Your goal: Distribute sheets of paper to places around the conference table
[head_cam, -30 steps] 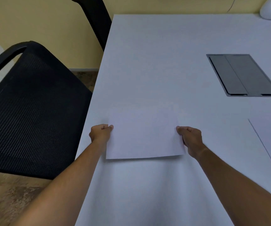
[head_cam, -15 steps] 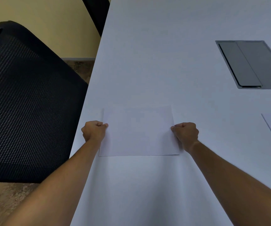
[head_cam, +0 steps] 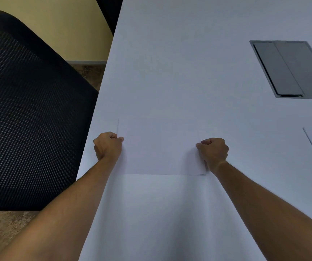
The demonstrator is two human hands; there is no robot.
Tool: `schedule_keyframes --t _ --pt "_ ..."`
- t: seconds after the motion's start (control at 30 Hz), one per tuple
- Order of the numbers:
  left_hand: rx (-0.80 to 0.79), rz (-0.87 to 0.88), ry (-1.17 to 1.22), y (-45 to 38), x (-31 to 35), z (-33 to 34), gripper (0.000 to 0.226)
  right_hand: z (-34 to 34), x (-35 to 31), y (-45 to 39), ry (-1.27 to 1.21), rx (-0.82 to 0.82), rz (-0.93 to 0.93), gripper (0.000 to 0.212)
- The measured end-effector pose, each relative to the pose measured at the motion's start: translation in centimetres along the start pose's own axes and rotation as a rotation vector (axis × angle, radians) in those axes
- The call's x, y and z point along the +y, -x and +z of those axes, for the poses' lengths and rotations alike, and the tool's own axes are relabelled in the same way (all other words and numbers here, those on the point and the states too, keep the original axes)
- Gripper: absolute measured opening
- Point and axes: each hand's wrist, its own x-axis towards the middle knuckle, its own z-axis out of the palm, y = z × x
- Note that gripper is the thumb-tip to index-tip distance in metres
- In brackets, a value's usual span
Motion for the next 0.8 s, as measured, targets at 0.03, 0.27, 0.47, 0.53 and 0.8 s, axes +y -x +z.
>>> schedule_keyframes --t 0.03,0.27,0.47,0.53,0.8 --pt "0.001 0.008 -0.007 0.02 0.02 -0.01 0.010 0.03 -0.01 -0.02 0.002 0.003 0.000 0.006" --pt "0.008 0.075 -0.058 0.31 -0.08 -0.05 0.022 0.18 0.11 -0.17 0.036 0.015 -0.027 0.007" --pt "0.003 0.104 -0.070 0.39 -0.03 -0.11 0.014 0.14 0.24 -0.18 0.052 0.018 -0.062 0.002" --pt "-0.002 0.107 -0.075 0.38 -0.12 -0.08 0.013 0.18 0.25 -0.17 0.055 0.019 -0.072 0.002" --pt "-0.007 0.086 -0.064 0.25 -0.36 -0.16 0.019 -0.02 0.62 0.46 0.032 0.002 -0.120 0.009"
